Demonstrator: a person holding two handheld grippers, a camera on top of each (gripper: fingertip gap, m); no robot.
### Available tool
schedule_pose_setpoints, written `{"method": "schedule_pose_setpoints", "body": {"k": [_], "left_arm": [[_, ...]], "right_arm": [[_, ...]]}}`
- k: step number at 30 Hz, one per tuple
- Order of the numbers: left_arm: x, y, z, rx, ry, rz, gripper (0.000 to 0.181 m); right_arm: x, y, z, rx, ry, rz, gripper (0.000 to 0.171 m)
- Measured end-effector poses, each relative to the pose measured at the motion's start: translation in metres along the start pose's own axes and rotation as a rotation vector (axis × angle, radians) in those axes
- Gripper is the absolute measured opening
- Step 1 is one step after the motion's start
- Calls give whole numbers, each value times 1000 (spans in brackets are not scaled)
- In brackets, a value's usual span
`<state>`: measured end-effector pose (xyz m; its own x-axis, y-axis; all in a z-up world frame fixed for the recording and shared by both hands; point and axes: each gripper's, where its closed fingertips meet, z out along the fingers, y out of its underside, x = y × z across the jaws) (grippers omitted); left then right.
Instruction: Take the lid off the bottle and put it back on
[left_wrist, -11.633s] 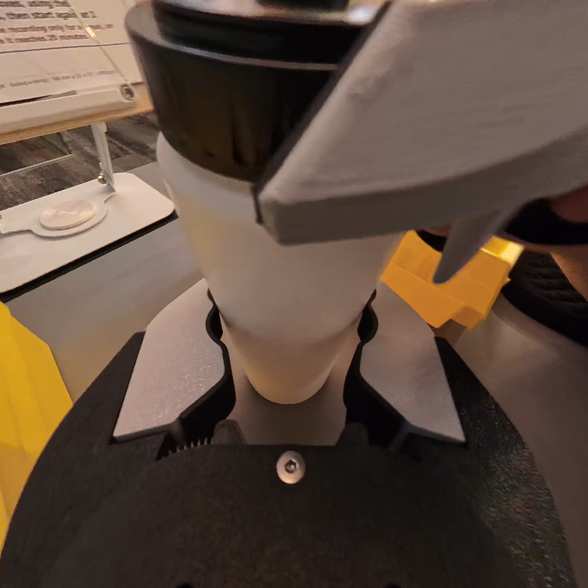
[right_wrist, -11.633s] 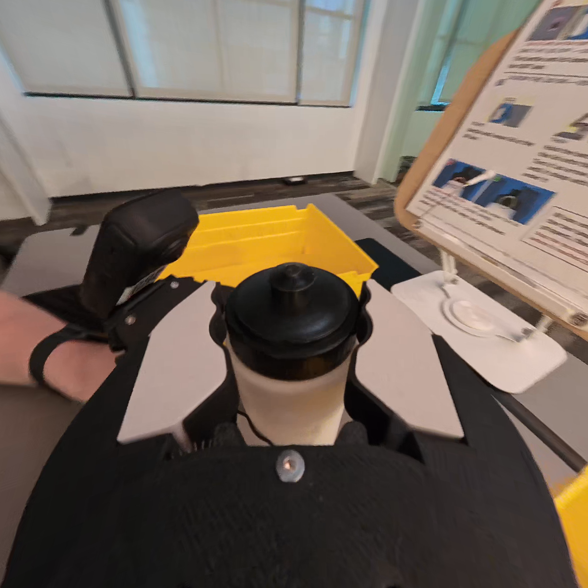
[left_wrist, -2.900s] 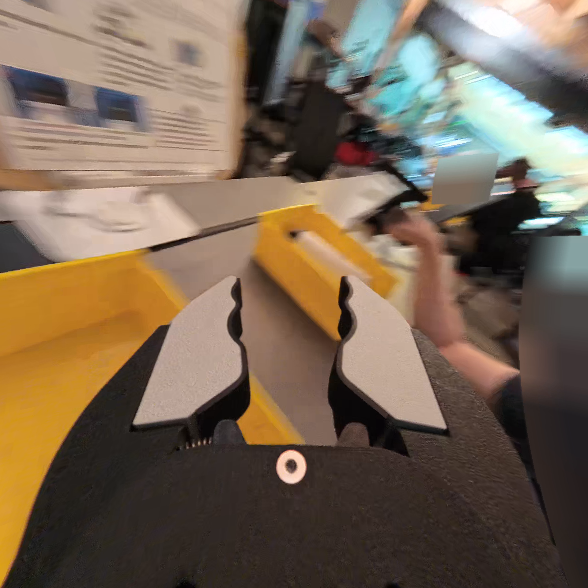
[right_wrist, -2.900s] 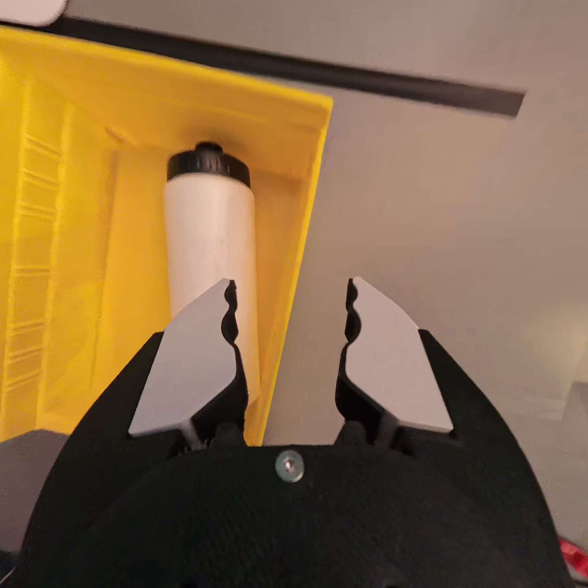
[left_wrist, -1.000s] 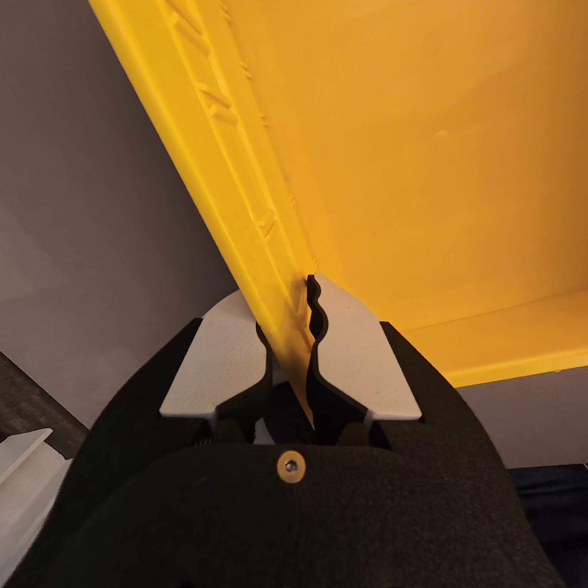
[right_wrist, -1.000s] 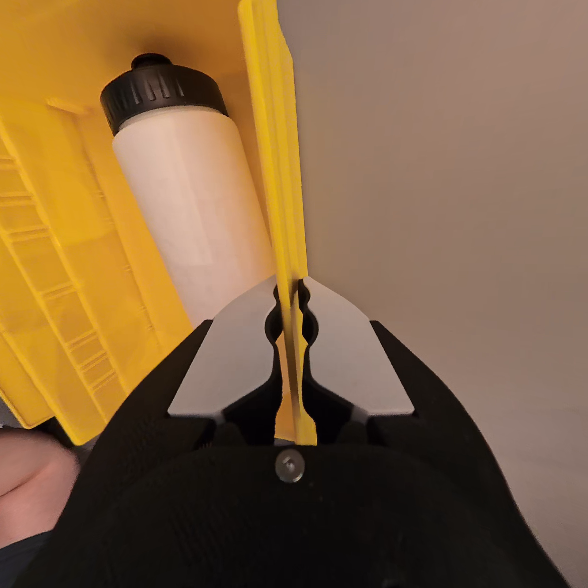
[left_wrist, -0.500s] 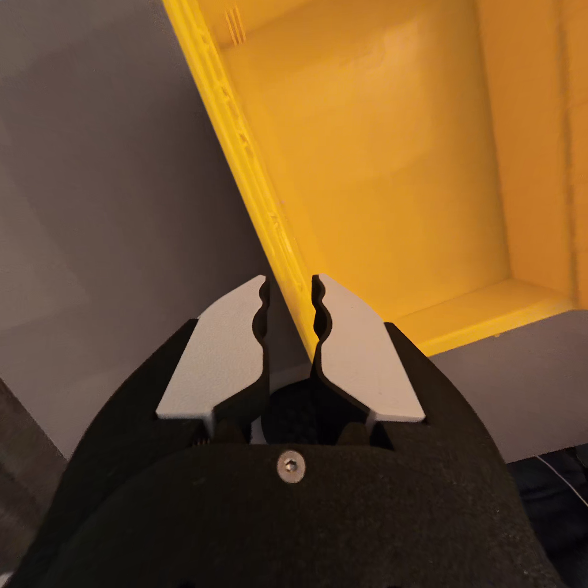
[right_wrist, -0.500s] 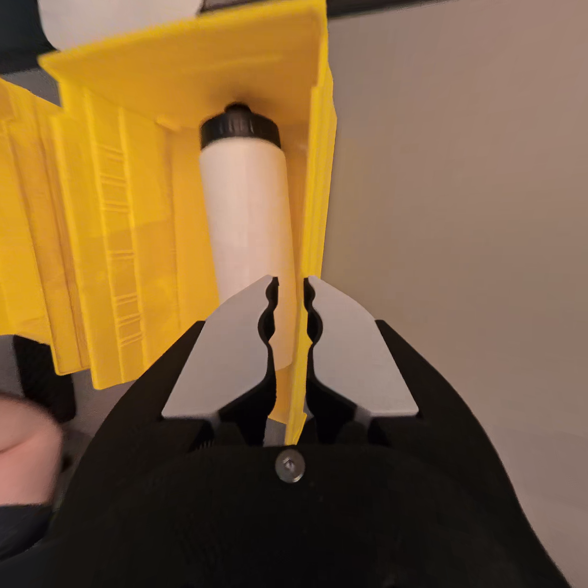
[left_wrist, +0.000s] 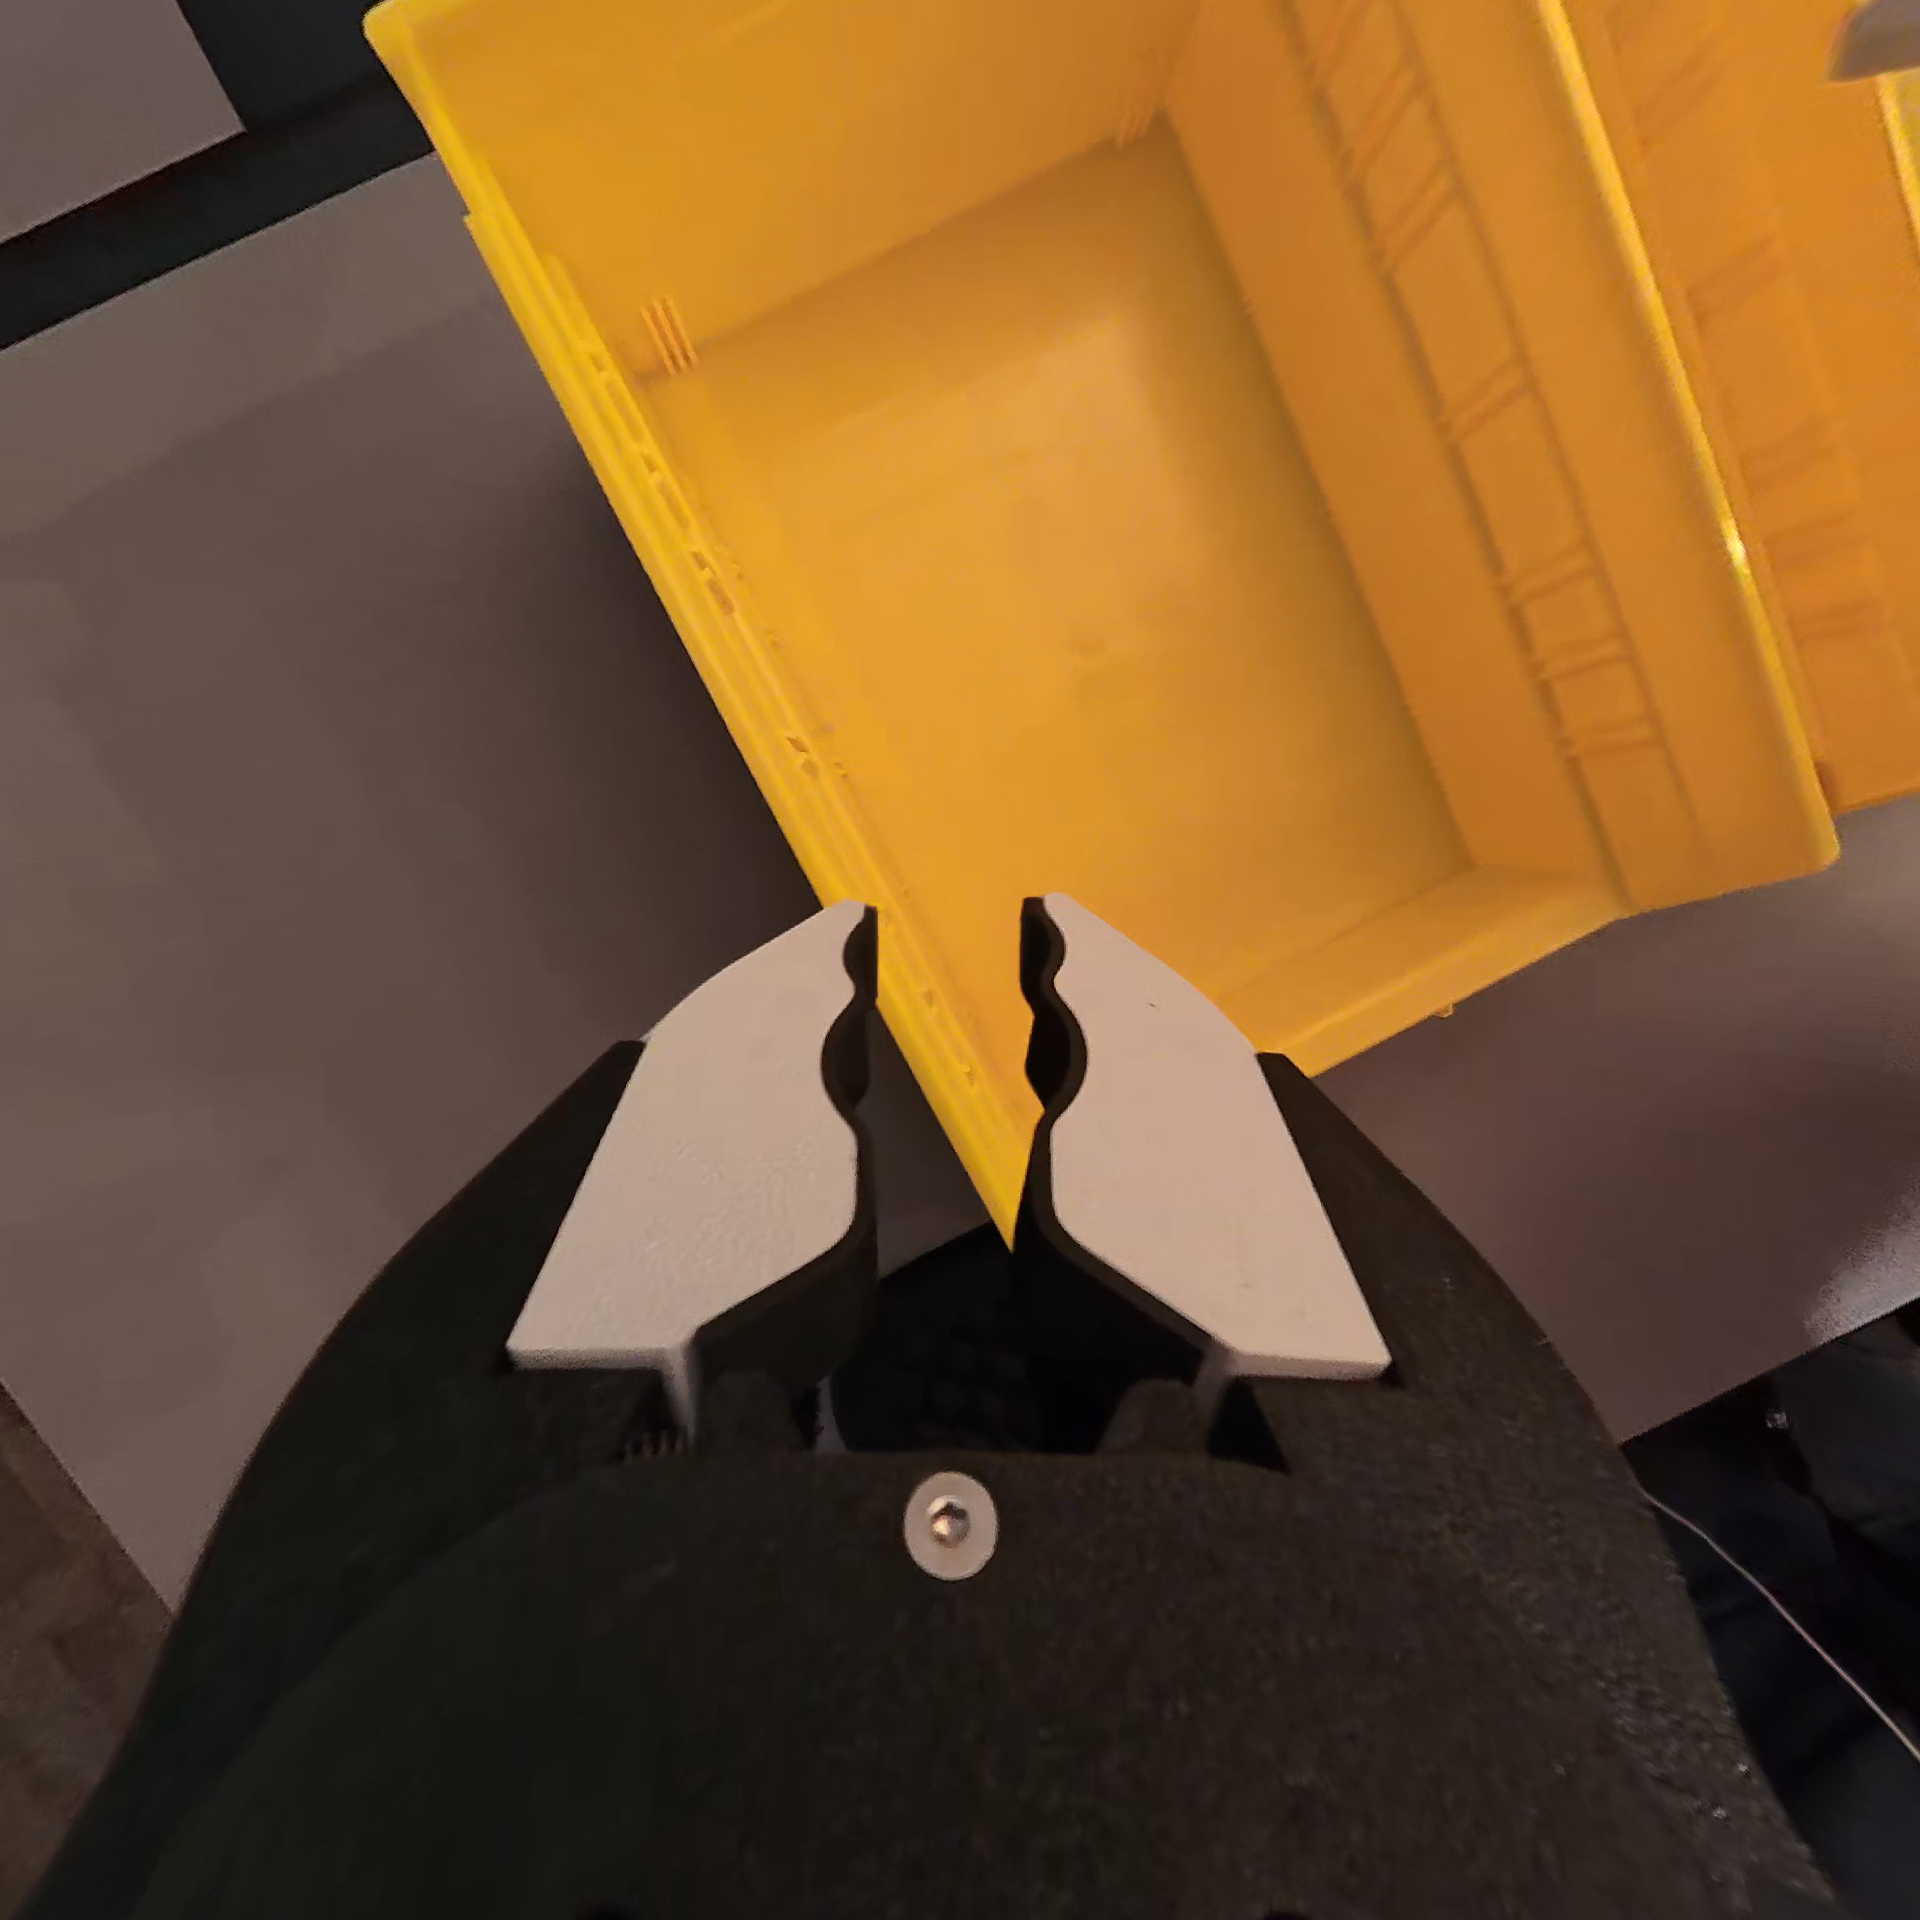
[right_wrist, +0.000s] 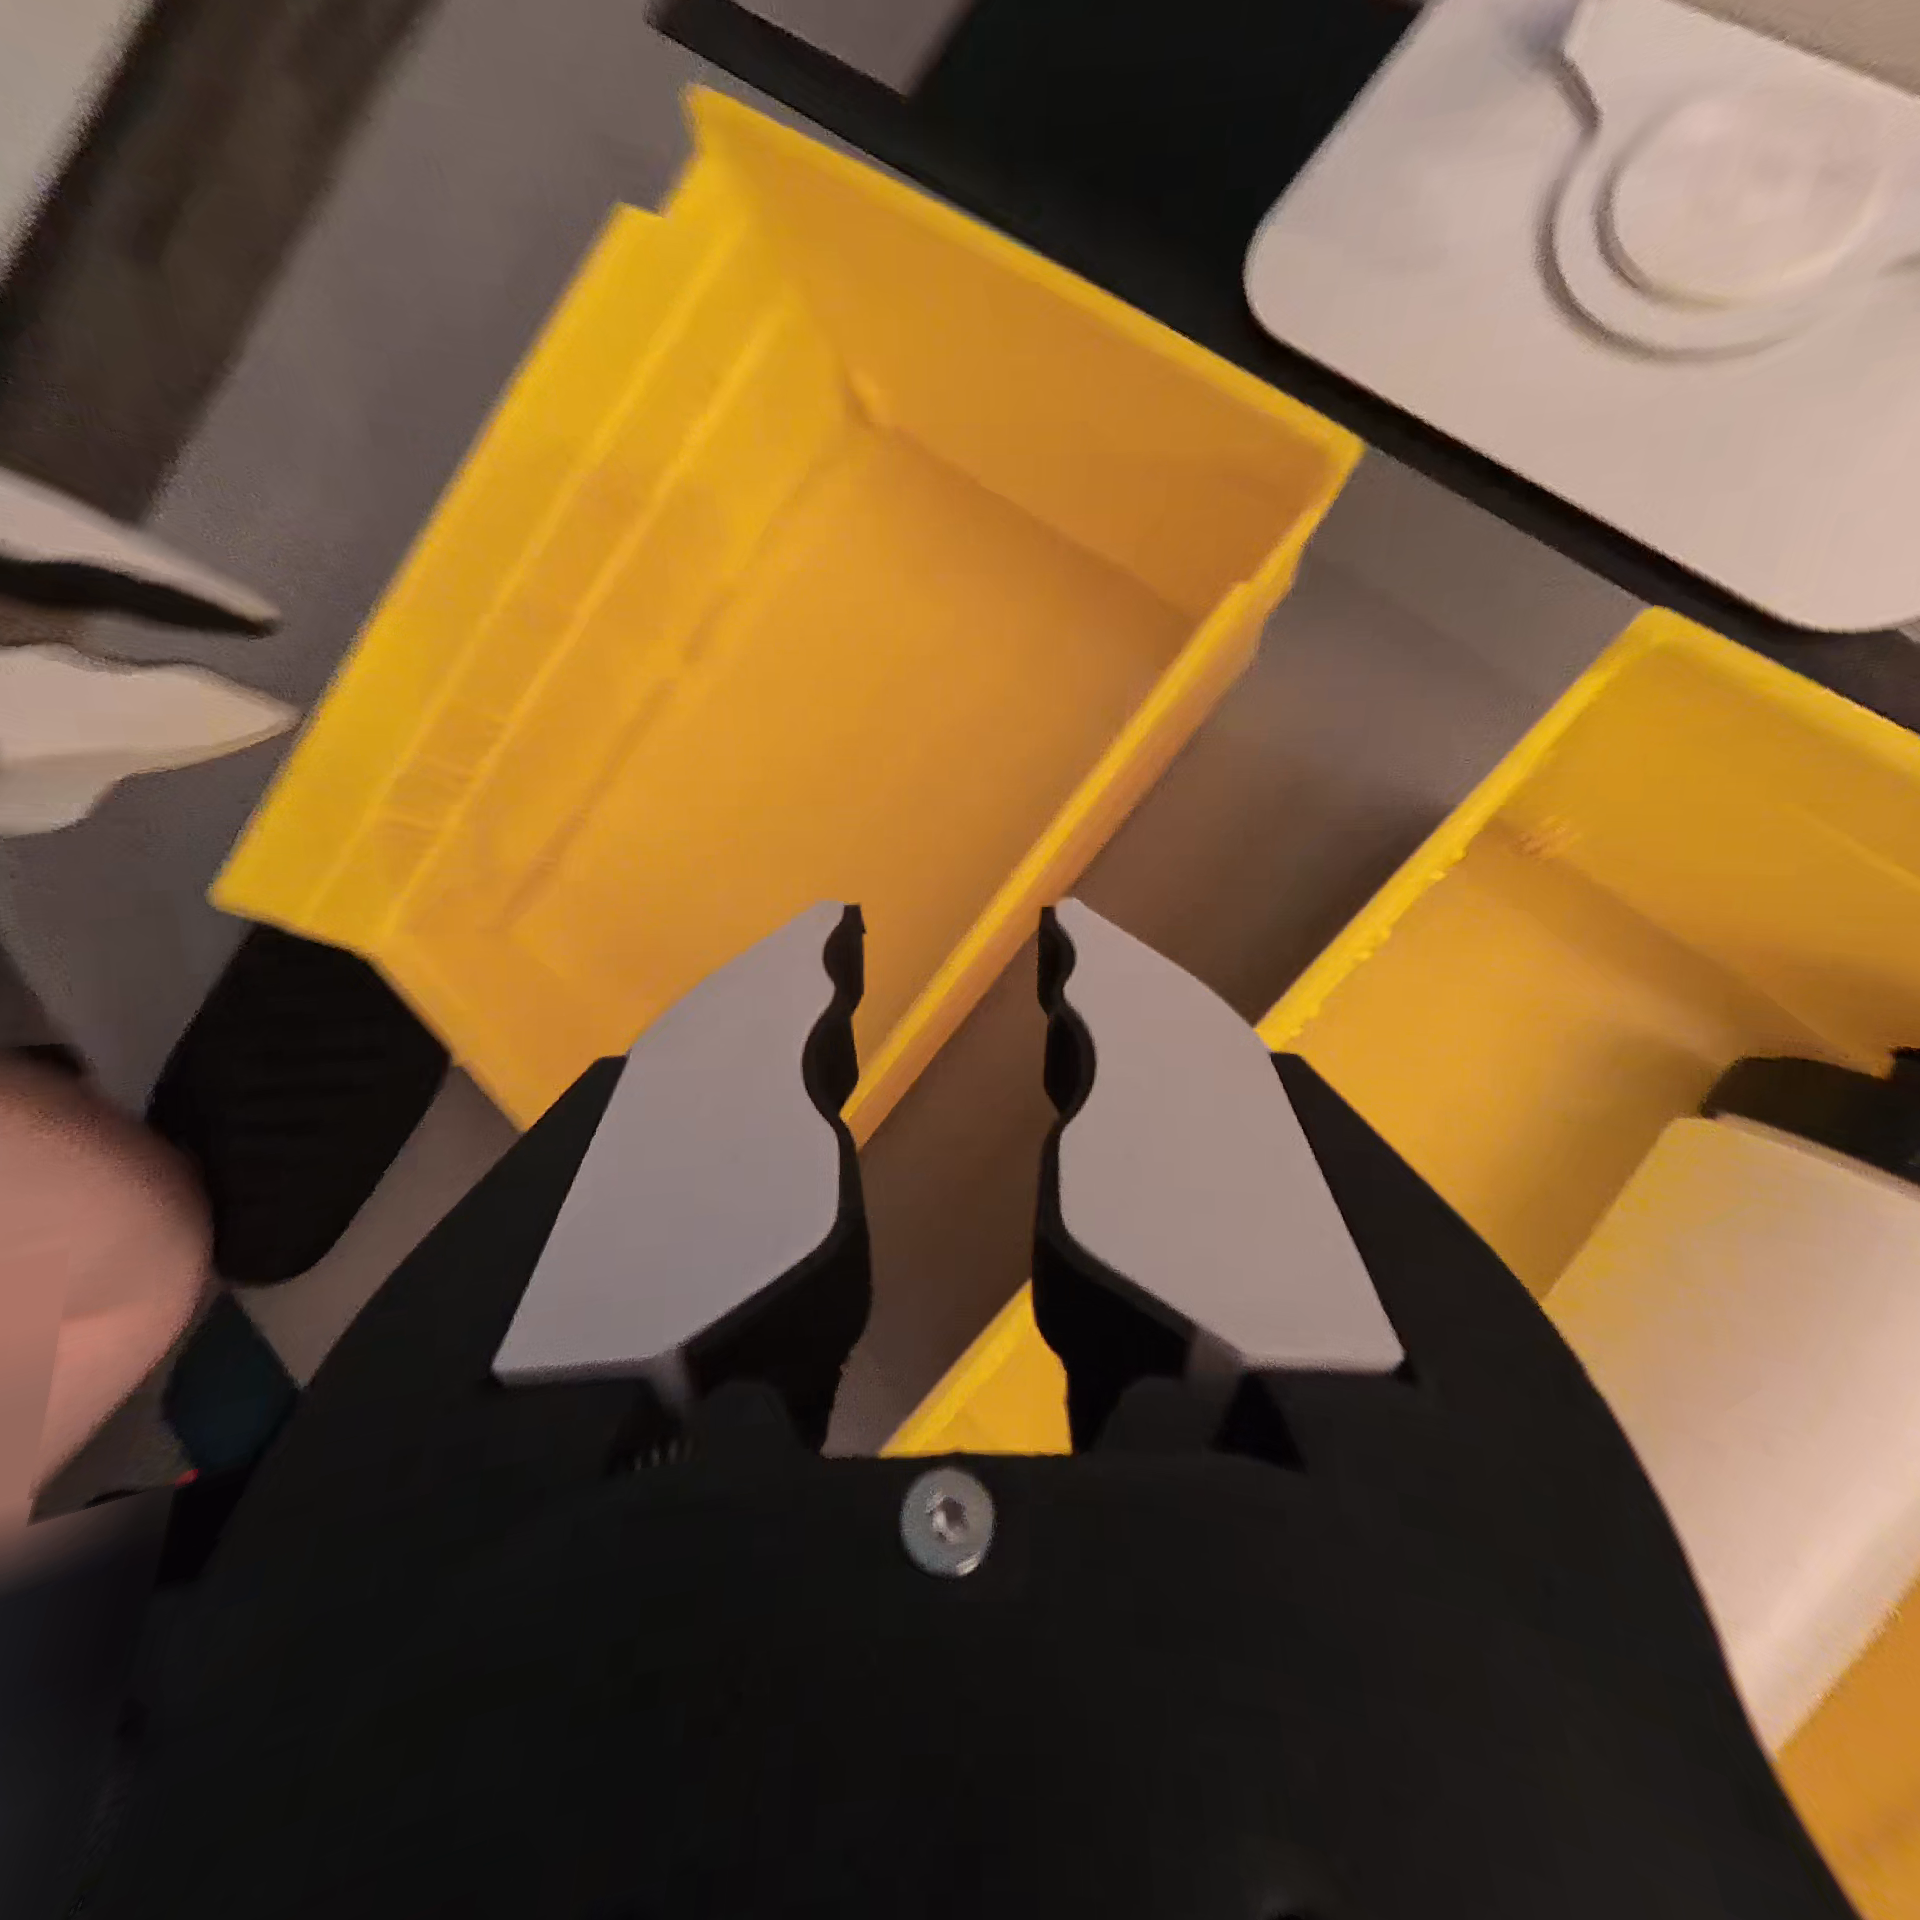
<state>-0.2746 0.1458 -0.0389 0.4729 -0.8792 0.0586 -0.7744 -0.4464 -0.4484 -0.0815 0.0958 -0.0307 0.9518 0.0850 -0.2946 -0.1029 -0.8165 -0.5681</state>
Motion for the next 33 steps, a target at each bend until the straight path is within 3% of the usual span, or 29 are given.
{"method": "schedule_pose_setpoints", "body": {"k": [4,8,16,22,27,31,33], "left_arm": [[7,-2,-3,11,14,26,26],[12,-3,-7,24,23,42,26],[16,-6,-14,56,48,56,25],[16,-10,-17,83,43,57,24],[17,-20,-25,148,20,68,23],[18,-40,-50,316,4,67,24],[27,-58,-79,483,10,95,26]], "right_arm": [[18,7,34,-182,189,45,40],[26,25,64,-339,268,102,42],[20,68,110,-509,120,361,35],[14,74,103,-654,164,381,9],[7,62,94,-714,227,410,5],[-4,46,73,-731,205,408,5],[-10,34,59,-711,163,411,5]]}}
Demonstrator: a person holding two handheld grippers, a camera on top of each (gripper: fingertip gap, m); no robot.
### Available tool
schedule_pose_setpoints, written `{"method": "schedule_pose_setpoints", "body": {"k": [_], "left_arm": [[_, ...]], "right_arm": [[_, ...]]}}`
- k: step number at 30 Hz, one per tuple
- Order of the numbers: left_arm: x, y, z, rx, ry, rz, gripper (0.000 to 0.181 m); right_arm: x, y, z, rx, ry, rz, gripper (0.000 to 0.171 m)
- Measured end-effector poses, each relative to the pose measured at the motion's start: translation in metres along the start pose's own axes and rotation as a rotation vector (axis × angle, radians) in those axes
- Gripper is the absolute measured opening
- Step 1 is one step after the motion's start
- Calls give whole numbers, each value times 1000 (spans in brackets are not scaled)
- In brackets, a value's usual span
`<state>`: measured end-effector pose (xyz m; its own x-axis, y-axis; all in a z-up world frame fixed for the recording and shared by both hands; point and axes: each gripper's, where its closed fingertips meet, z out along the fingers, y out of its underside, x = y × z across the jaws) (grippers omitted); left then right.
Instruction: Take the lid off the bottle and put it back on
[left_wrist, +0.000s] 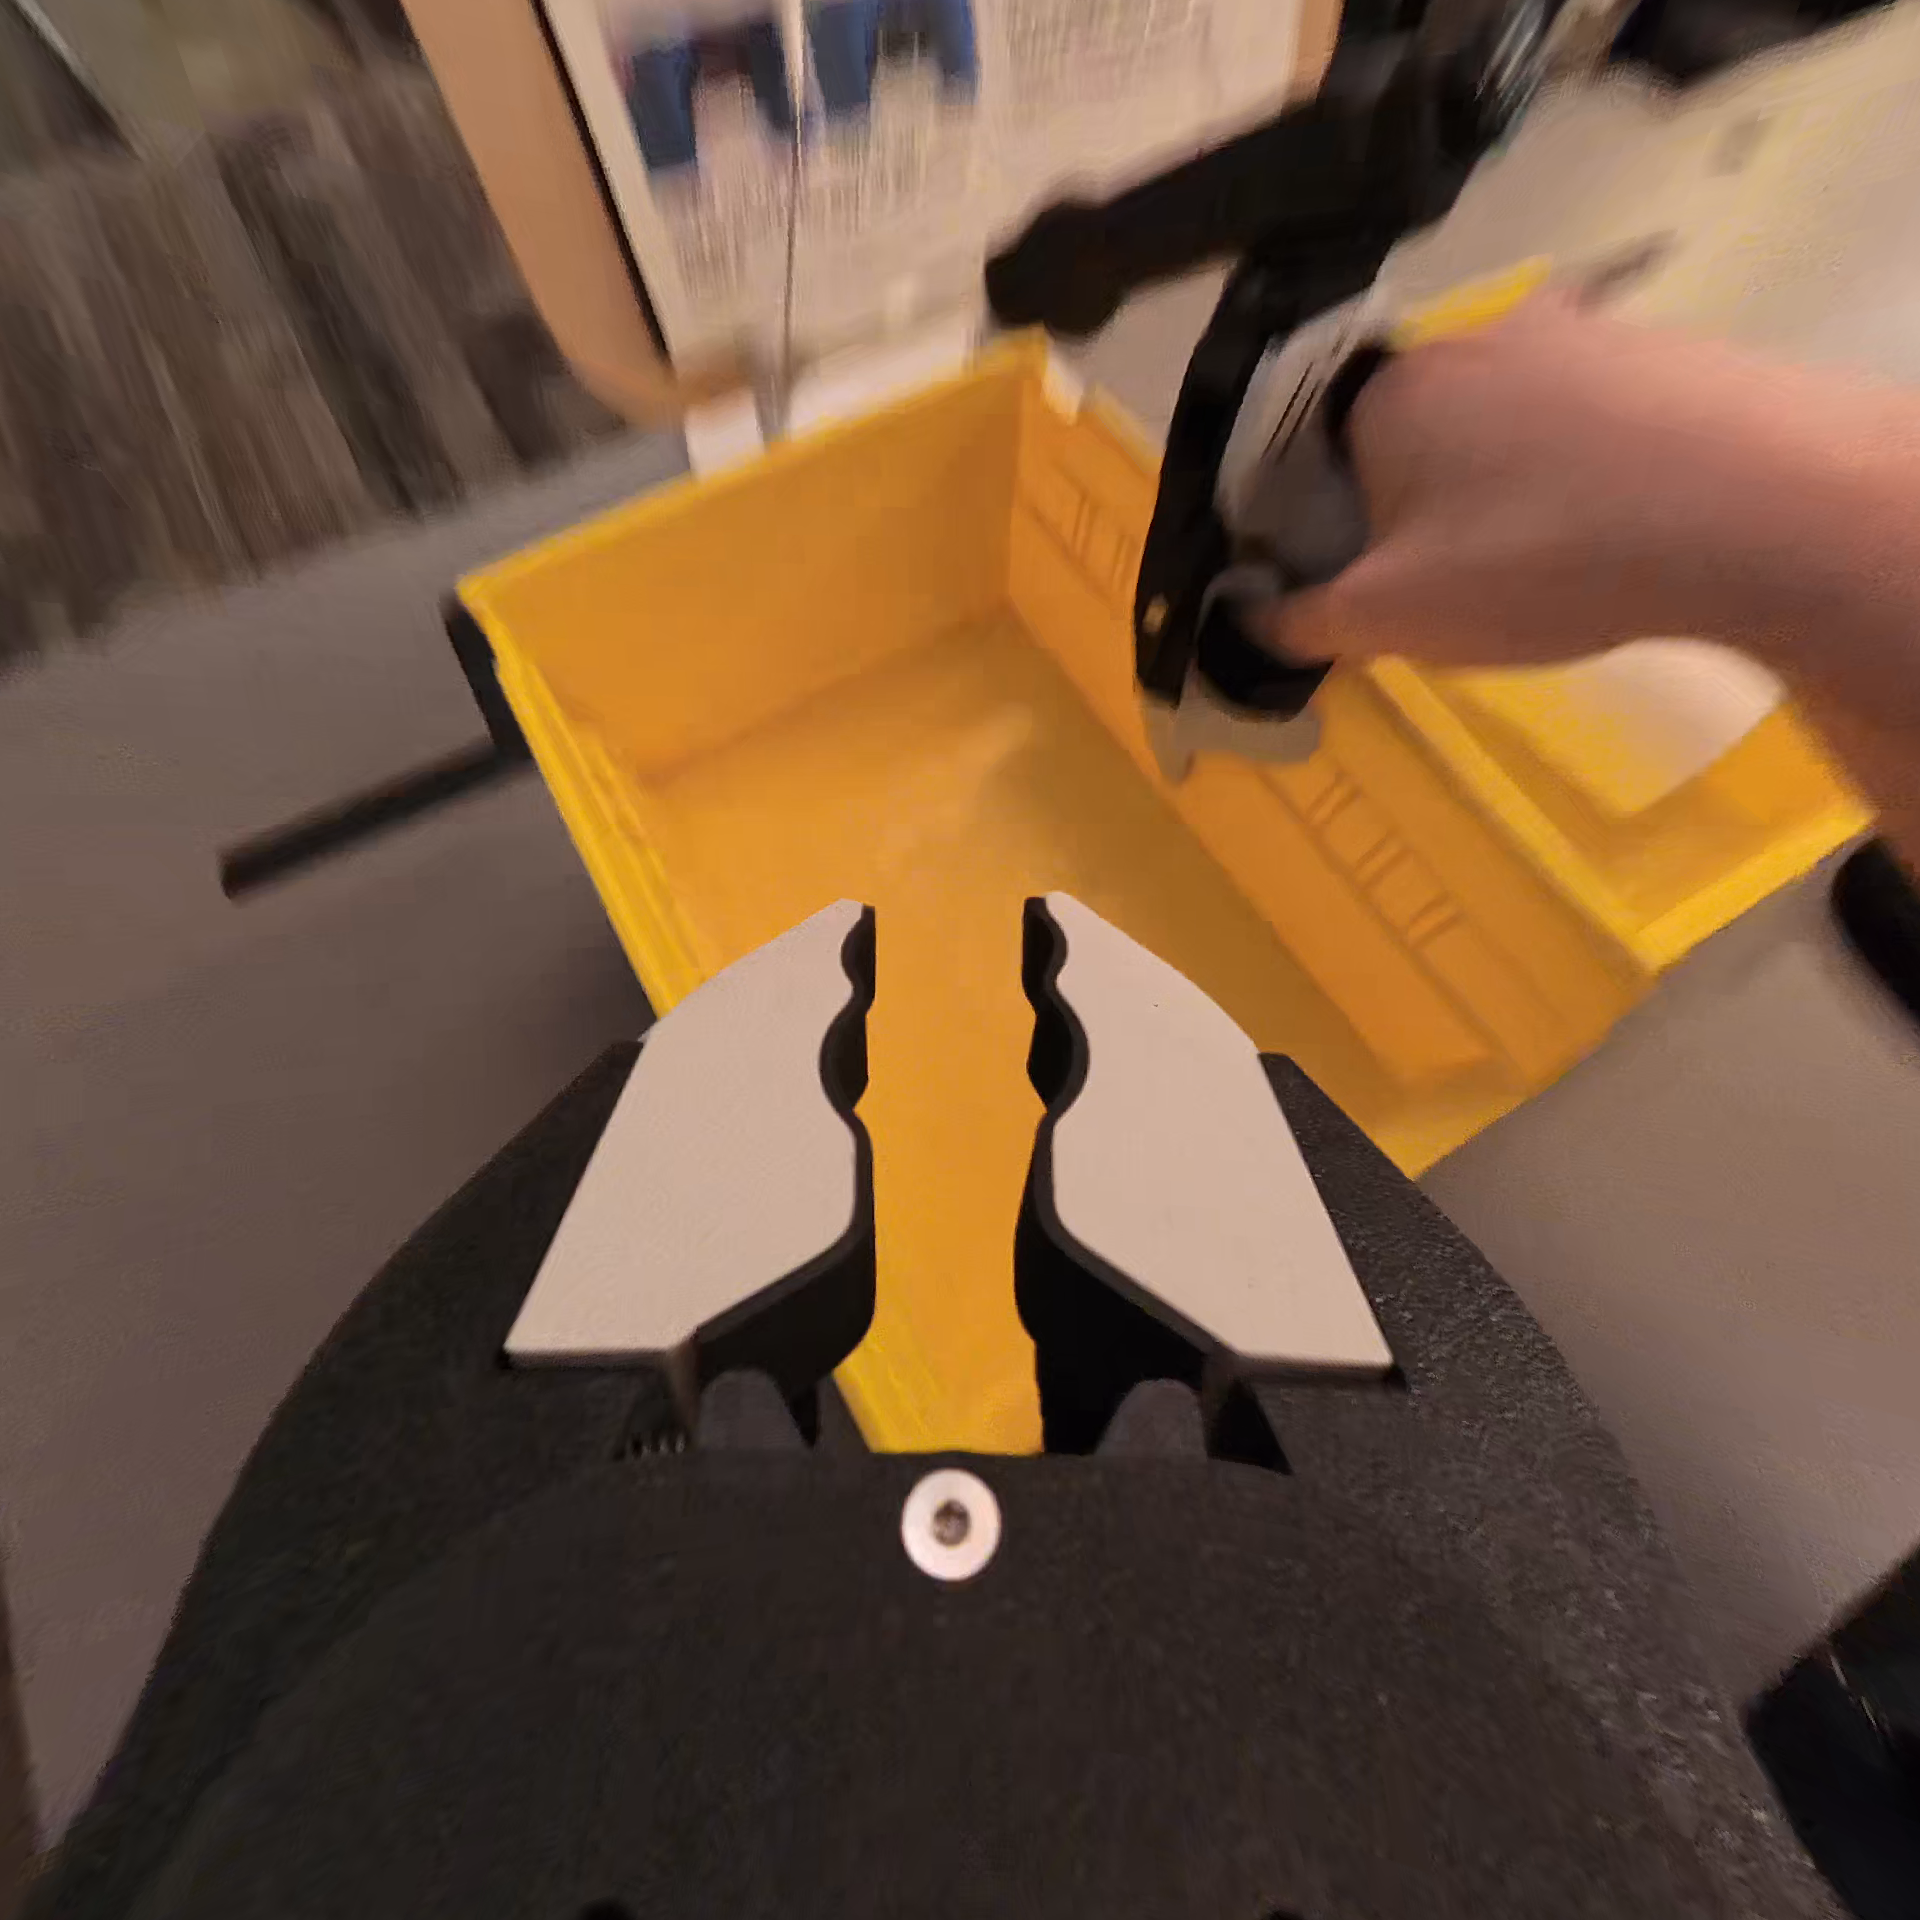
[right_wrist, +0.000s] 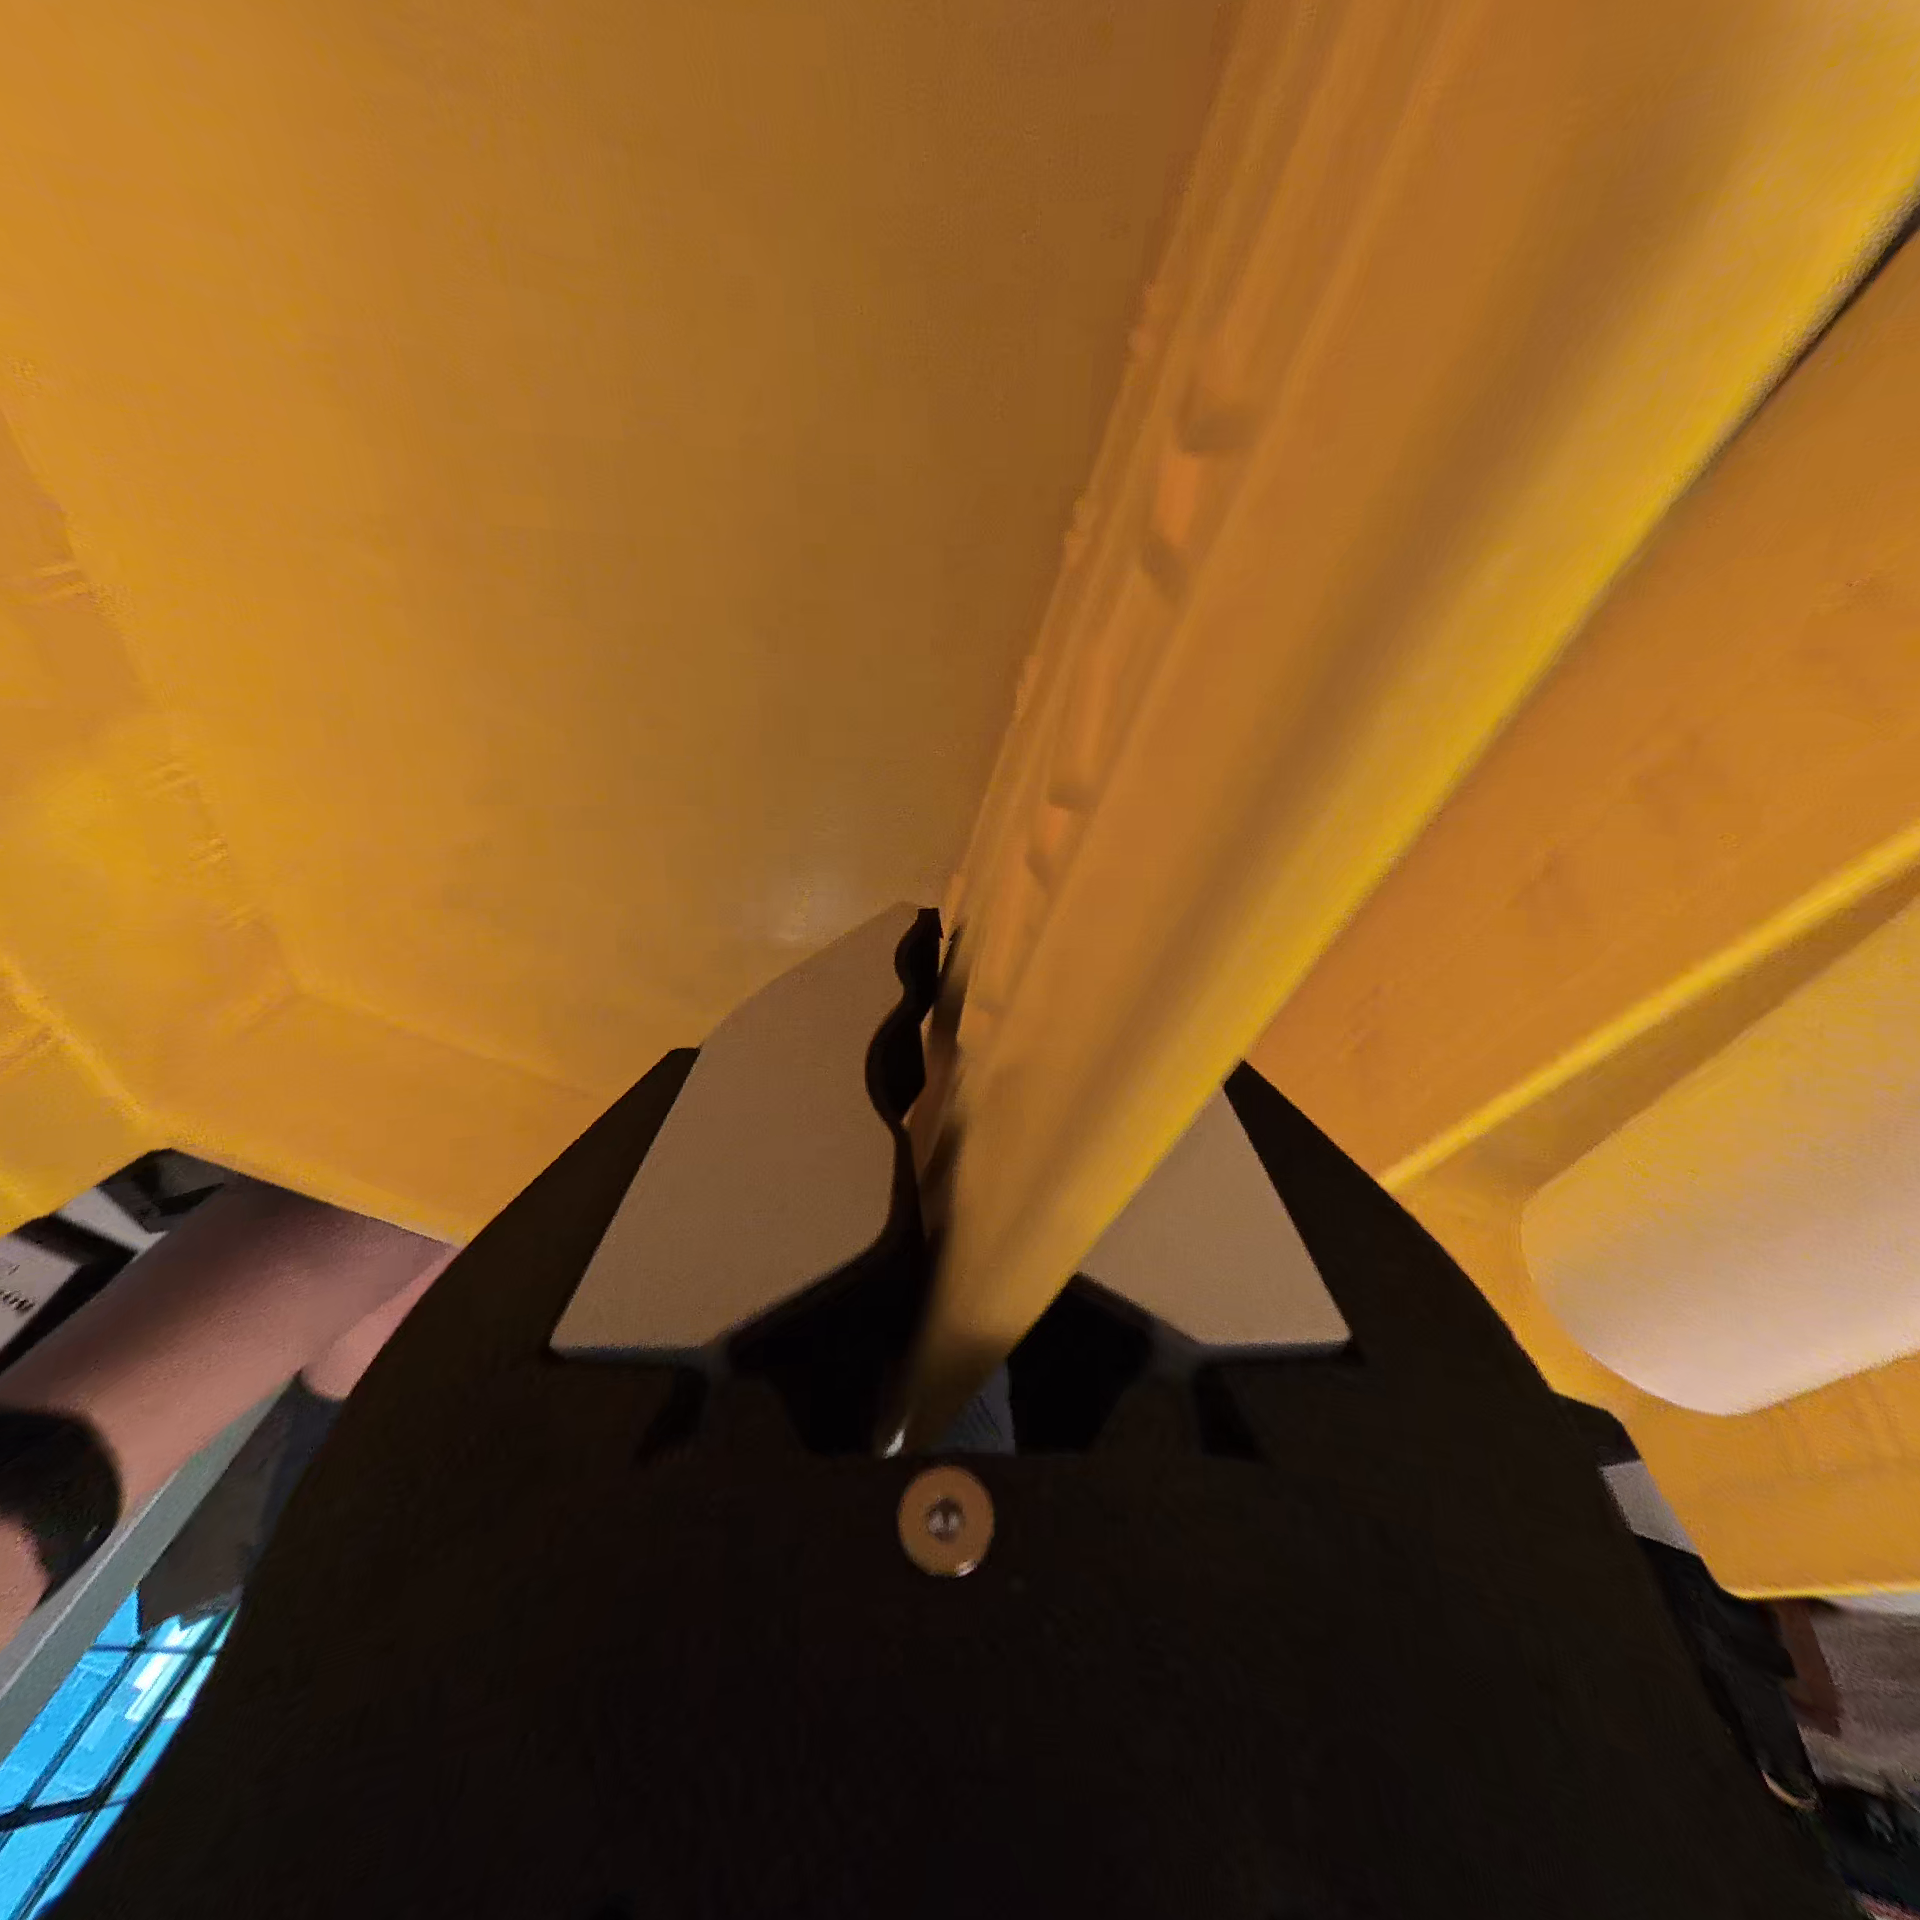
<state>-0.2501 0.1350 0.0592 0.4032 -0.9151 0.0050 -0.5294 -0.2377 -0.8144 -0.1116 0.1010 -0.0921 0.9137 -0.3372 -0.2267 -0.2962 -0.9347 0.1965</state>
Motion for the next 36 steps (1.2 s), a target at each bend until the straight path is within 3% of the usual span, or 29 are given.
{"method": "schedule_pose_setpoints", "body": {"k": [2,3,5,9,12,14,16,21,25,28,31,36], "left_arm": [[19,-40,-35,271,29,18,21],[28,-53,-57,401,47,6,9],[52,-70,-99,592,127,18,3],[75,-77,-153,786,221,41,19],[85,-78,-160,835,254,91,22],[87,-76,-139,755,235,98,31],[92,-70,-107,637,246,99,52],[123,-64,-33,518,309,126,53],[147,-24,50,238,297,202,57],[151,-1,98,100,274,203,51],[163,-1,129,-26,376,77,49],[170,2,177,-410,400,-21,52]], "right_arm": [[-1,0,-23,37,-37,-15,6],[1,0,-36,60,-50,-21,5],[14,3,-64,102,-60,-22,6],[74,24,-125,189,-57,36,6],[148,55,-165,260,-38,132,6],[206,85,-185,300,-15,216,7],[262,120,-197,330,4,312,7],[383,205,-195,386,12,479,7],[458,251,-164,373,27,514,7],[500,269,-130,318,66,503,7],[526,273,-94,253,65,485,7],[540,264,-56,188,33,435,7]]}}
